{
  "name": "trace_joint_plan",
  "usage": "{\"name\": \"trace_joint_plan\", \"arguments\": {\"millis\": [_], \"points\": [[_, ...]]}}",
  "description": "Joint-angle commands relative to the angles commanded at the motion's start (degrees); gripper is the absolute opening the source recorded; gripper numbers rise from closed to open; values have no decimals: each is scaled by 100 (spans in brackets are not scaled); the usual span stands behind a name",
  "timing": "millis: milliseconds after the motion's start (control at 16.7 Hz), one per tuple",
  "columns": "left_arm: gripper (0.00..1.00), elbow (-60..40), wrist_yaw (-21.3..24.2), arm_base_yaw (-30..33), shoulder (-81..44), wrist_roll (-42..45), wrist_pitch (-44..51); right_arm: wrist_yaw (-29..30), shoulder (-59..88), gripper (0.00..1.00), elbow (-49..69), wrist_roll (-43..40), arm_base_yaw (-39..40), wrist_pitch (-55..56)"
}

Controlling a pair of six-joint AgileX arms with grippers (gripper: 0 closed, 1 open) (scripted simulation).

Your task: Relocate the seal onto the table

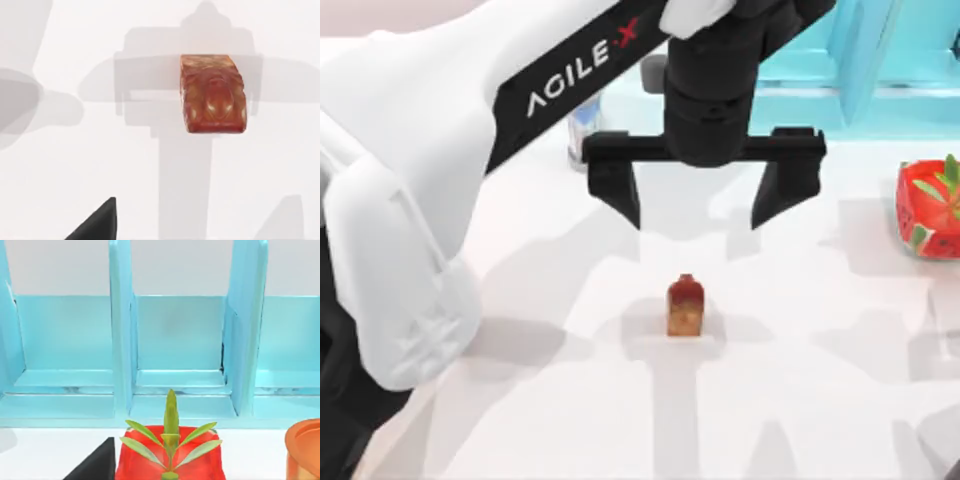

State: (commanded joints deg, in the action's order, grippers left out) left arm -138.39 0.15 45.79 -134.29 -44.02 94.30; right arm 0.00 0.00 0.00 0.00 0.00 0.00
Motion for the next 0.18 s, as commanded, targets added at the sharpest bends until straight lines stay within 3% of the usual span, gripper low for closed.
{"name": "trace_joint_plan", "arguments": {"millis": [180], "points": [[100, -160, 0, -15, 33, 15, 164, 0, 0, 100, 0, 0, 0, 0]]}}
